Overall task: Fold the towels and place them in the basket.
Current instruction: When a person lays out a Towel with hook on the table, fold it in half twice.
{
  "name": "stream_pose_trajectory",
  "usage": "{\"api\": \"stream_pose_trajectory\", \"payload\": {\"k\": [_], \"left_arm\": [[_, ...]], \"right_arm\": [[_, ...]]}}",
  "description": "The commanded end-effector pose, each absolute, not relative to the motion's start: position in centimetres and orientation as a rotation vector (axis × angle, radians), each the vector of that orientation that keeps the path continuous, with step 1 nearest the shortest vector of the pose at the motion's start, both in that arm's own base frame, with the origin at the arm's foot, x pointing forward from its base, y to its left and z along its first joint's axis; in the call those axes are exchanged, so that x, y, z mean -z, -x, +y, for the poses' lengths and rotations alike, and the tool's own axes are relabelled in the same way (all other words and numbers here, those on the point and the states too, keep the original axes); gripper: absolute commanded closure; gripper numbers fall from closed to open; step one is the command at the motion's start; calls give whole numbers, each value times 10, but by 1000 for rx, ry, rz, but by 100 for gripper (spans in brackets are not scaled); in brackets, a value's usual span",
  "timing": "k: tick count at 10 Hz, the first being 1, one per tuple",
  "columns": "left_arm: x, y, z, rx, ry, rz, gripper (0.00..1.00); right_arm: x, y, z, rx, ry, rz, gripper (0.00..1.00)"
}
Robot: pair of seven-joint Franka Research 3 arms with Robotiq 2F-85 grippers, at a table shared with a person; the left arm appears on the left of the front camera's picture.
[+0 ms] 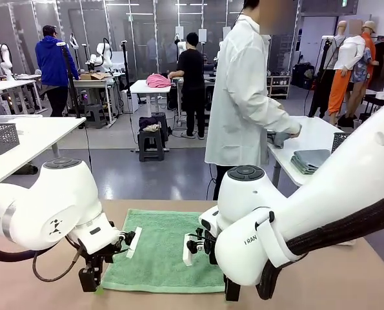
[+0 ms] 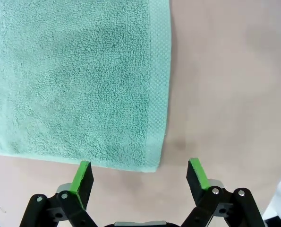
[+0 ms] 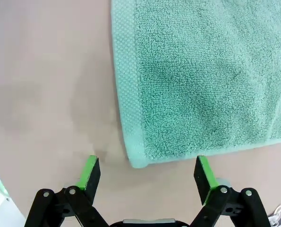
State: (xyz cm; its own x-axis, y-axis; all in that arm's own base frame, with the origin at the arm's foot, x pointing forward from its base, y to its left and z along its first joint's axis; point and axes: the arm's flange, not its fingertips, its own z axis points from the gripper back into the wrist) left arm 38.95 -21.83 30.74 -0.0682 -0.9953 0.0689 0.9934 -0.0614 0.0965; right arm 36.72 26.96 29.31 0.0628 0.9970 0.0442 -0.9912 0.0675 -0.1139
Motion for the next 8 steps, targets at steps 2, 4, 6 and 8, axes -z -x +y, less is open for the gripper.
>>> {"api": "stream_pose_trajectory", "payload": {"k": [2, 4, 6, 8], "left_arm": [[-309, -400, -218, 1660, 16, -145, 10], [-308, -402, -219, 1654, 23, -129, 10], [-306, -407, -219, 1655, 26, -120, 10], [-304, -410, -220, 1653, 5, -116, 30]], "right_arm": [[-295, -377, 267, -1525, 32, -125, 6], [-294, -379, 266, -1520, 36, -122, 6], [-292, -382, 265, -1529, 31, -123, 6], [-293, -383, 265, -1528, 31, -116, 26]]}}
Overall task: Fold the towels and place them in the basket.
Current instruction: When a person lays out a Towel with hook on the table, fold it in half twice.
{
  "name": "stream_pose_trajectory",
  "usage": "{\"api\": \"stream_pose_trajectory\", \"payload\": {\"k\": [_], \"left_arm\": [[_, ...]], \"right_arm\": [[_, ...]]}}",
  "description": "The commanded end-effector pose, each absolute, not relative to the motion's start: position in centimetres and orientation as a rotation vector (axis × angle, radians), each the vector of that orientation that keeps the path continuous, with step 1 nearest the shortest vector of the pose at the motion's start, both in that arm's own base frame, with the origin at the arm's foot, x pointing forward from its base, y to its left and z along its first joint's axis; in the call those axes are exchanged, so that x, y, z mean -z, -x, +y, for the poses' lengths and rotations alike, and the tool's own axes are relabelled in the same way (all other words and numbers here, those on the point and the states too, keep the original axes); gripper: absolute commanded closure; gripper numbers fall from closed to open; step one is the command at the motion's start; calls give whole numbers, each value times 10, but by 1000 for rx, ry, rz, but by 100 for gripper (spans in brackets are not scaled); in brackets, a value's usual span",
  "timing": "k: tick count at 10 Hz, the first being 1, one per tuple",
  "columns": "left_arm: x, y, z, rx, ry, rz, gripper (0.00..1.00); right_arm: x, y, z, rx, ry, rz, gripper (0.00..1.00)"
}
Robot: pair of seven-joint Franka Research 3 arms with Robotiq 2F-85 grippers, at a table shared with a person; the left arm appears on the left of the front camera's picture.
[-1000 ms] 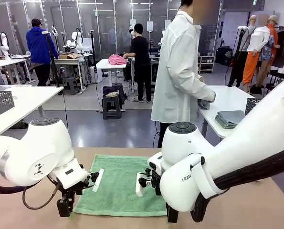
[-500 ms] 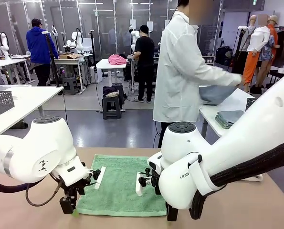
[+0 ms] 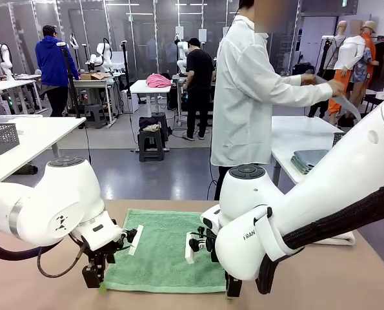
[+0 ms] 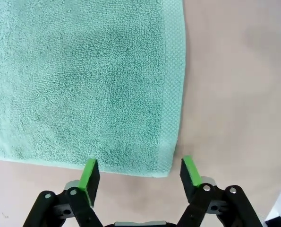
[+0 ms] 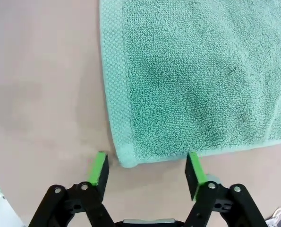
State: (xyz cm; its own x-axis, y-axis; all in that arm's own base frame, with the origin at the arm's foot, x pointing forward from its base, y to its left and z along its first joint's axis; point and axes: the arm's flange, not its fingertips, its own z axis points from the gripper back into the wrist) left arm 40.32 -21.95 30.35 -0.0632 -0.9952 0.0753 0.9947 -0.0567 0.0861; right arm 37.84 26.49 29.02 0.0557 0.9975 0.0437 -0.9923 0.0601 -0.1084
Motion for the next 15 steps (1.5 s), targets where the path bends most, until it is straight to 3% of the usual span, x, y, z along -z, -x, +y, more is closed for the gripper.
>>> {"api": "stream_pose_trajectory", "payload": {"k": [1, 4, 6, 10, 11, 12, 13, 14, 15], "left_arm": [[-304, -411, -220, 1653, 13, -116, 30], [-302, -413, -220, 1652, 19, -103, 30], [-302, -412, -220, 1662, 2, -92, 50], [-302, -410, -220, 1666, 12, -79, 50], [-302, -410, -220, 1669, 8, -77, 68], [-304, -410, -221, 1674, 8, -73, 69], [-306, -410, -223, 1679, 8, -69, 88], [-306, -410, -223, 1682, 10, -66, 74], [-306, -410, -224, 1681, 12, -64, 100]], "right_arm": [[-294, -384, 265, -1524, 32, -117, 26], [-294, -385, 266, -1527, 32, -111, 26], [-294, -385, 266, -1527, 32, -110, 45], [-295, -384, 269, -1526, 38, -102, 45], [-297, -383, 269, -1522, 40, -98, 45], [-299, -382, 270, -1513, 29, -90, 45], [-304, -382, 271, -1513, 25, -86, 45], [-305, -382, 270, -1515, 28, -87, 45], [-306, -381, 270, -1524, 34, -90, 45]]}}
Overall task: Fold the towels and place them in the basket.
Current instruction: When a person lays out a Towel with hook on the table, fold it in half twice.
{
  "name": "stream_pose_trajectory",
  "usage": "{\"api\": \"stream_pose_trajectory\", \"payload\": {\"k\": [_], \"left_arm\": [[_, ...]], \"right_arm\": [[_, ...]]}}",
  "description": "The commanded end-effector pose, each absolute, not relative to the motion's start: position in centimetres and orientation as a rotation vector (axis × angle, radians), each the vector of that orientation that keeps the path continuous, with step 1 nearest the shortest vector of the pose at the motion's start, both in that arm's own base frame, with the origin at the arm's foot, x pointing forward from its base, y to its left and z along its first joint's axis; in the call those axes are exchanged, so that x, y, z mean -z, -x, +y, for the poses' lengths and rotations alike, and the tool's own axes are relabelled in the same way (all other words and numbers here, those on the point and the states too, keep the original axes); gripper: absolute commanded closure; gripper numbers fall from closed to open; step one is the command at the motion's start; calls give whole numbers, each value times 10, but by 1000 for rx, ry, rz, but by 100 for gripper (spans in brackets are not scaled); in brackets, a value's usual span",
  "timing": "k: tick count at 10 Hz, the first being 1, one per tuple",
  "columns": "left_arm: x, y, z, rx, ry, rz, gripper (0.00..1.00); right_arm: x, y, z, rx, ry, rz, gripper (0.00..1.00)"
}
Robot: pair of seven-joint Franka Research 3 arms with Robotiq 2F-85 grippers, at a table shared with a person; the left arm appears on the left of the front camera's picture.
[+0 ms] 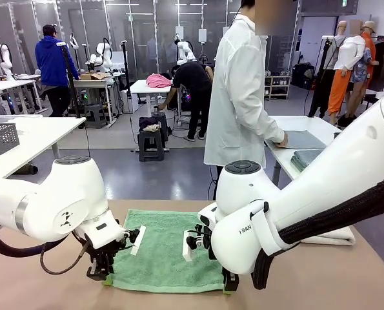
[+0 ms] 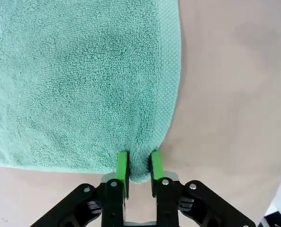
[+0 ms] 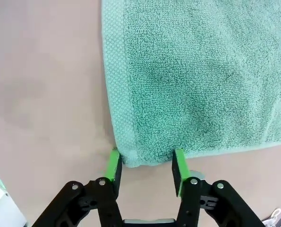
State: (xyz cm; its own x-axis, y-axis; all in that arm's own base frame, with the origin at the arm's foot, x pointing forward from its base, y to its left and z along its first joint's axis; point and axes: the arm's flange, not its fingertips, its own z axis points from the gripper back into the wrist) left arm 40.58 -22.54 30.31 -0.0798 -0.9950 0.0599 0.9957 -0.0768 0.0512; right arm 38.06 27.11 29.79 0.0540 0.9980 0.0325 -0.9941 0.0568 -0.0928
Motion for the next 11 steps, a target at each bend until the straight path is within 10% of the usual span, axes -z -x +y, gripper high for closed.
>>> {"api": "stream_pose_trajectory", "payload": {"k": [1, 2, 3, 4, 5, 6, 11], "left_arm": [[-306, -410, -224, 1681, 16, -61, 93], [-306, -410, -225, 1680, 16, -59, 100], [-307, -410, -225, 1681, 14, -60, 100], [-308, -410, -225, 1681, 12, -60, 100], [-308, -410, -224, 1680, 14, -61, 100], [-309, -409, -223, 1679, 14, -62, 100], [-317, -404, -226, 1675, -16, -83, 100]], "right_arm": [[-306, -380, 269, -1528, 27, -89, 65], [-306, -380, 269, -1527, 23, -89, 65], [-307, -380, 270, -1528, 25, -87, 85], [-309, -380, 270, -1528, 26, -86, 69], [-311, -380, 270, -1528, 23, -87, 100], [-310, -380, 270, -1526, 20, -87, 89], [-315, -381, 269, -1566, 48, -59, 100]]}}
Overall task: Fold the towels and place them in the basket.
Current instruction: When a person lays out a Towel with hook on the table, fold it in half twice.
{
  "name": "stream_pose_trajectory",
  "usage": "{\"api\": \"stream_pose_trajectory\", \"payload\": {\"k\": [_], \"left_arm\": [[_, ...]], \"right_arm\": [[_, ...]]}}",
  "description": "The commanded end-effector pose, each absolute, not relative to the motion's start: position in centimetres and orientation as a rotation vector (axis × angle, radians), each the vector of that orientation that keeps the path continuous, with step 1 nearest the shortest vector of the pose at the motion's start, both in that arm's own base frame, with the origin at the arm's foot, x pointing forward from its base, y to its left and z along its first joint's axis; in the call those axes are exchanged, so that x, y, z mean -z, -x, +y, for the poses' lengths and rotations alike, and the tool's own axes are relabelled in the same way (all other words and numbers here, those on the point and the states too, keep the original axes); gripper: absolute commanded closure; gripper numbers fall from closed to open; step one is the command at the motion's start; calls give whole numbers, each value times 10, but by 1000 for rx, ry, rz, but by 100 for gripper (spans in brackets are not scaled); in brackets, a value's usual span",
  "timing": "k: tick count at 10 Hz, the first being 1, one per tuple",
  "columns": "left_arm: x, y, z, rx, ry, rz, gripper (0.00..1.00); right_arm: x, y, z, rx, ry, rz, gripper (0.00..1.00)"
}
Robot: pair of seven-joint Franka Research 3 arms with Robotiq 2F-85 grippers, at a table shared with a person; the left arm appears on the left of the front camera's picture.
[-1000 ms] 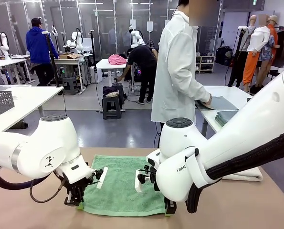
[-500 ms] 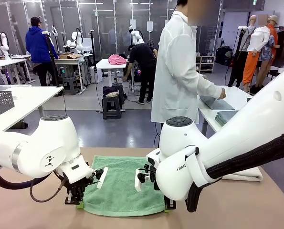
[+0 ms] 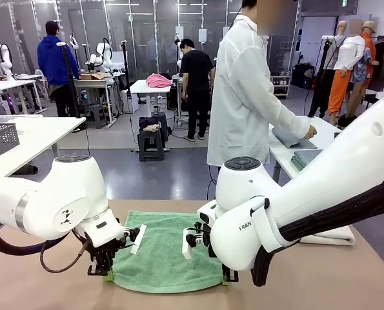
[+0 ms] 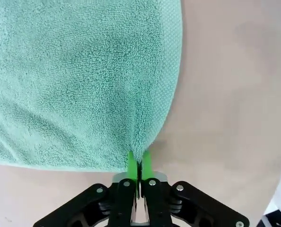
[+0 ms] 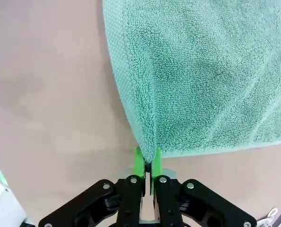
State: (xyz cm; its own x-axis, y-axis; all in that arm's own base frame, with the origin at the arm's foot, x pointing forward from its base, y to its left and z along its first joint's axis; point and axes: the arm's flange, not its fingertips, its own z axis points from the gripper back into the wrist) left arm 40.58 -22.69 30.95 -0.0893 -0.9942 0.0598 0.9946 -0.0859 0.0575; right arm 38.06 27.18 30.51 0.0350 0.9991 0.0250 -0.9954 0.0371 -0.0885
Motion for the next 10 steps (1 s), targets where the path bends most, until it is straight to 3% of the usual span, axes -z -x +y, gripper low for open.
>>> {"api": "stream_pose_trajectory", "payload": {"k": [1, 3, 4, 5, 10], "left_arm": [[-306, -406, -226, 1655, 10, -87, 100], [-306, -406, -226, 1655, 10, -87, 100], [-308, -405, -227, 1658, 7, -91, 96], [-322, -401, -232, 1663, -9, -106, 96], [-399, -449, -245, 1647, -209, -170, 96]], "right_arm": [[-304, -380, 272, -1525, 51, -96, 100], [-304, -380, 272, -1525, 51, -96, 100], [-305, -381, 272, -1534, 51, -87, 93], [-312, -381, 271, -1557, 55, -104, 93], [-374, -447, 271, -1616, 145, -149, 93]]}}
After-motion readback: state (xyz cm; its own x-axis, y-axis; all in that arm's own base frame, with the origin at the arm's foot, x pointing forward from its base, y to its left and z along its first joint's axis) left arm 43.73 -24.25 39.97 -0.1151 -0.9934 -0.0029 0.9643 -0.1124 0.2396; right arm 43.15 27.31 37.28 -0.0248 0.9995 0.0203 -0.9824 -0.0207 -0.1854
